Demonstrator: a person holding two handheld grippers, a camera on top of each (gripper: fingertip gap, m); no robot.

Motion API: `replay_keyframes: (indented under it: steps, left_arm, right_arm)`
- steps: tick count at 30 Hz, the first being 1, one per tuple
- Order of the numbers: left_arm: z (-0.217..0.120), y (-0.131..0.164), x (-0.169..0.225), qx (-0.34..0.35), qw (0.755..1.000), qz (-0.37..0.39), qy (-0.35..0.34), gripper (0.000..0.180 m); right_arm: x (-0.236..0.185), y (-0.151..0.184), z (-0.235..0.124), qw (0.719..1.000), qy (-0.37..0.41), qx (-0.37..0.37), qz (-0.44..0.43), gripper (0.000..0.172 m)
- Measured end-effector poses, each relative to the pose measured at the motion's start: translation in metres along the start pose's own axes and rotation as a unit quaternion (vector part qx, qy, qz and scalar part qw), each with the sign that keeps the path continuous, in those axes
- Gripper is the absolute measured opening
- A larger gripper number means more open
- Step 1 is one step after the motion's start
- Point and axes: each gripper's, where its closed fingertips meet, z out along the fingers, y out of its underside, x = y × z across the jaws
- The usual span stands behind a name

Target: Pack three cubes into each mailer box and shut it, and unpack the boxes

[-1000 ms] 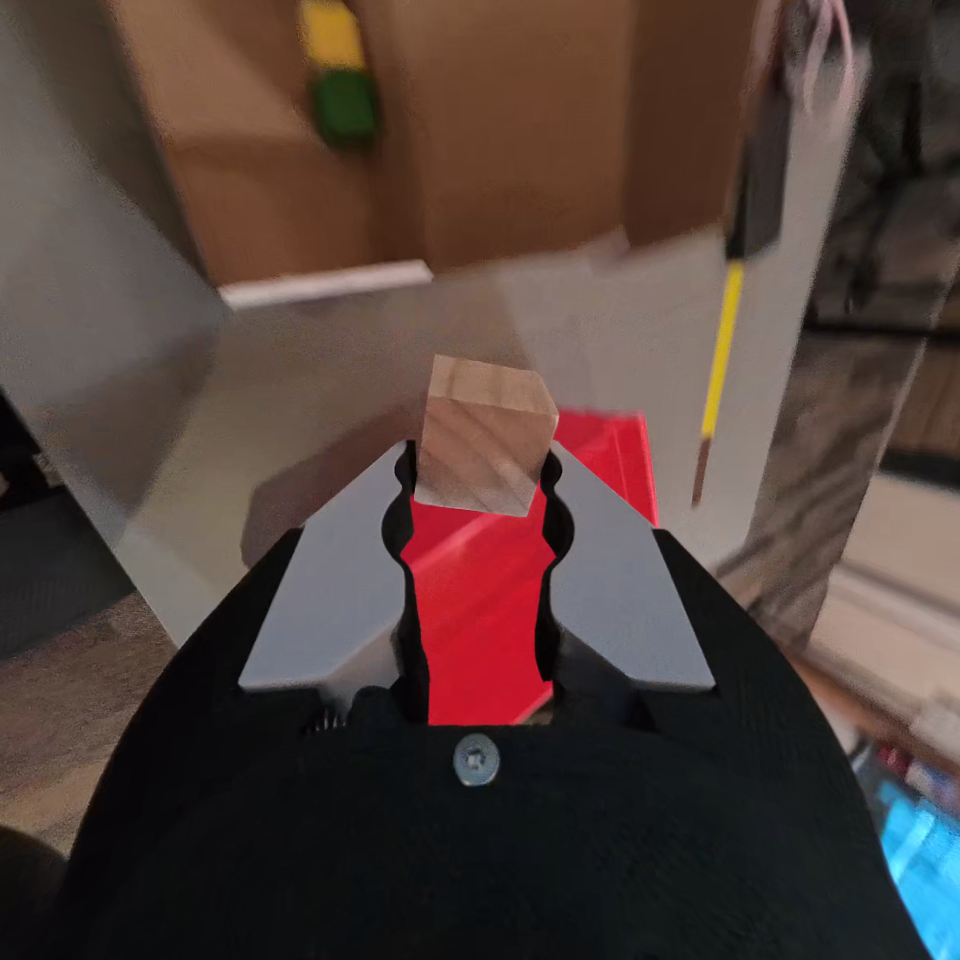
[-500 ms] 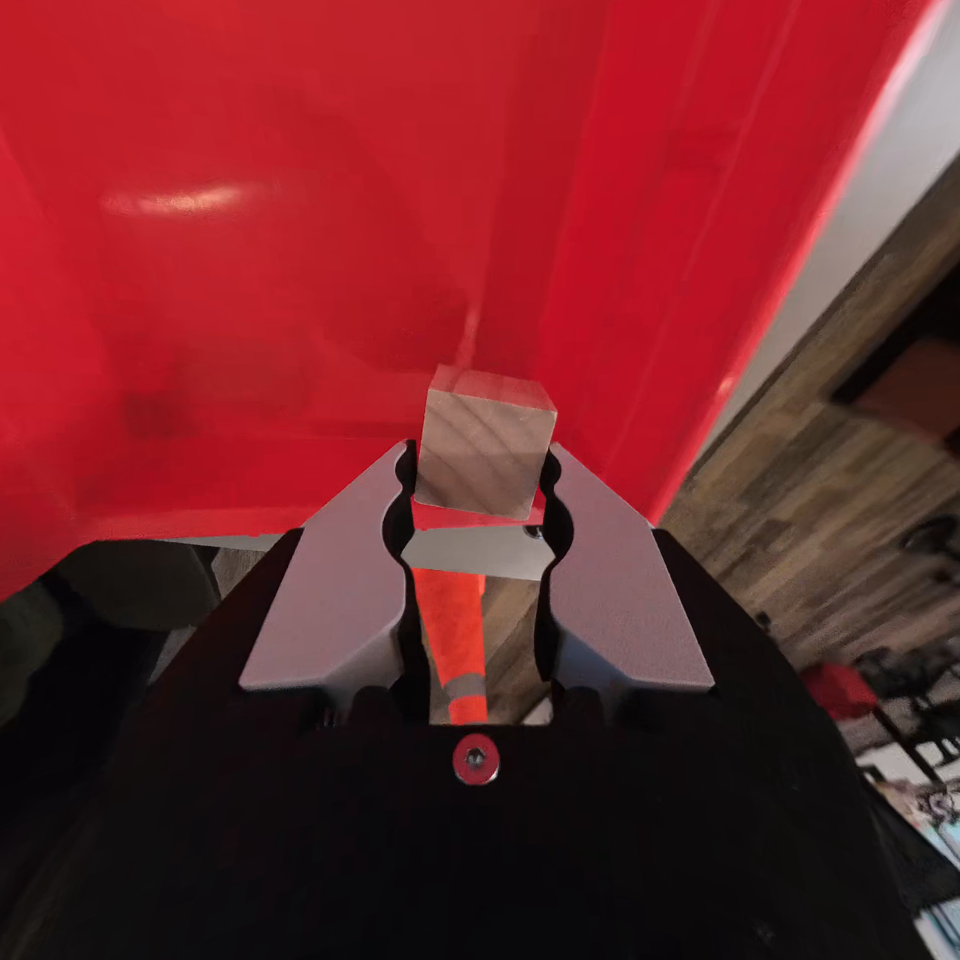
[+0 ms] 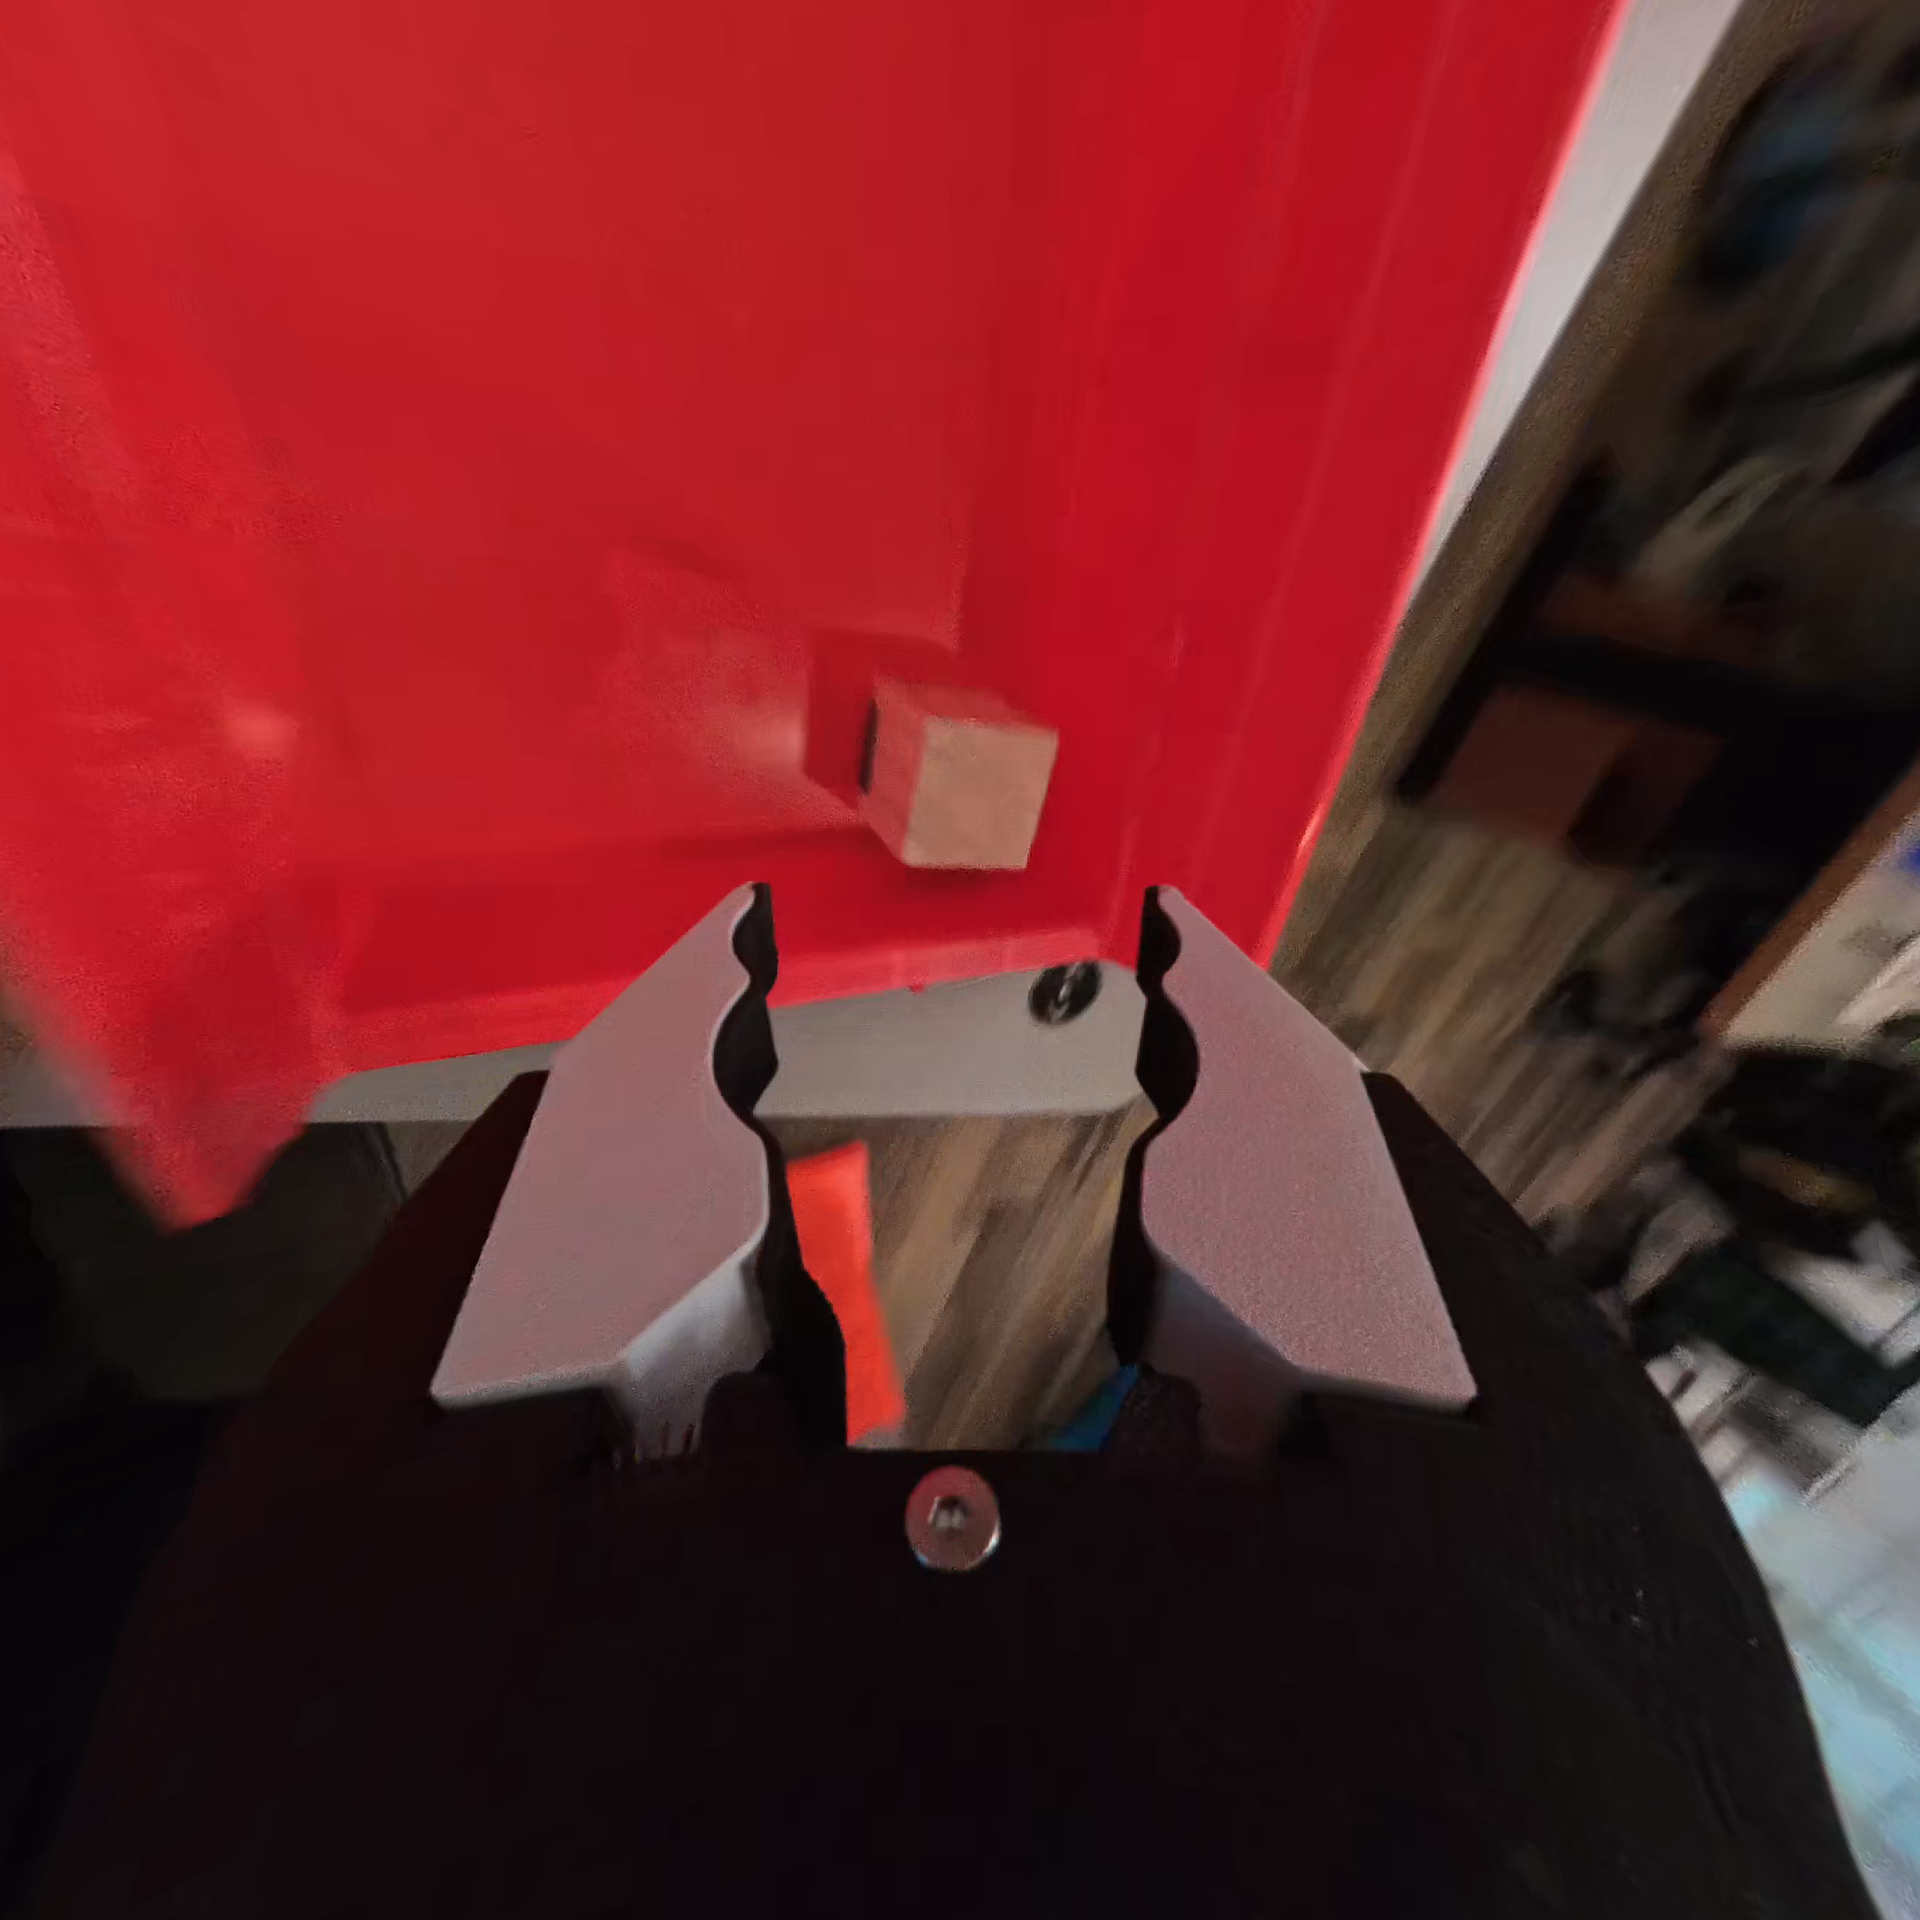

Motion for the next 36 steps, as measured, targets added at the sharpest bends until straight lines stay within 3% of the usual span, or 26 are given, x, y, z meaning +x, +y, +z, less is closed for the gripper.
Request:
replay_keyframes:
  steps: [2, 3, 5, 7, 10, 14, 20, 26, 31, 36]
  left_arm:
    - [0.0, -0.001, 0.001, 0.001, 1.0, 0.009, -0.001, 0.0]
    - [0.0, -0.001, 0.001, 0.0, 1.0, 0.013, -0.002, 0.0]
    - [0.0, -0.001, 0.001, 0.0, 1.0, 0.015, -0.003, 0.0]
    - [0.0, 0.0, 0.001, -0.001, 1.0, 0.015, -0.003, 0.0]
    - [0.0, 0.0, 0.001, -0.001, 1.0, 0.015, -0.002, 0.0]
    - [0.0, -0.001, 0.002, 0.0, 1.0, 0.015, 0.001, 0.0]
    - [-0.001, -0.002, 0.003, 0.002, 1.0, 0.018, 0.002, 0.0]
    - [-0.001, -0.003, 0.001, 0.002, 1.0, 0.017, 0.001, 0.0]
    - [-0.001, -0.002, 0.001, 0.001, 1.0, 0.02, 0.0, 0.0]
    - [-0.001, -0.002, 0.001, 0.001, 1.0, 0.02, 0.001, 0.0]
  right_arm:
    - [-0.04, -0.042, -0.052, 0.985, 0.02, 0.132, -0.105, 0.062]
    - [-0.079, -0.064, -0.078, 0.96, 0.007, 0.21, -0.185, 0.061]
    - [-0.17, -0.087, -0.12, 0.881, -0.046, 0.323, -0.343, 0.058]
    - [-0.236, -0.096, -0.137, 0.819, -0.066, 0.368, -0.435, 0.055]
    - [-0.285, -0.124, -0.131, 0.773, -0.043, 0.391, -0.499, 0.047]
    - [-0.318, -0.157, -0.101, 0.762, -0.046, 0.379, -0.522, 0.047]
    - [-0.332, -0.172, -0.065, 0.784, -0.082, 0.316, -0.528, 0.054]
    - [-0.334, -0.175, -0.061, 0.789, -0.079, 0.304, -0.528, 0.055]
    - [-0.341, -0.159, -0.074, 0.785, -0.16, 0.289, -0.524, 0.047]
    - [-0.336, -0.162, -0.064, 0.772, -0.121, 0.285, -0.555, 0.059]
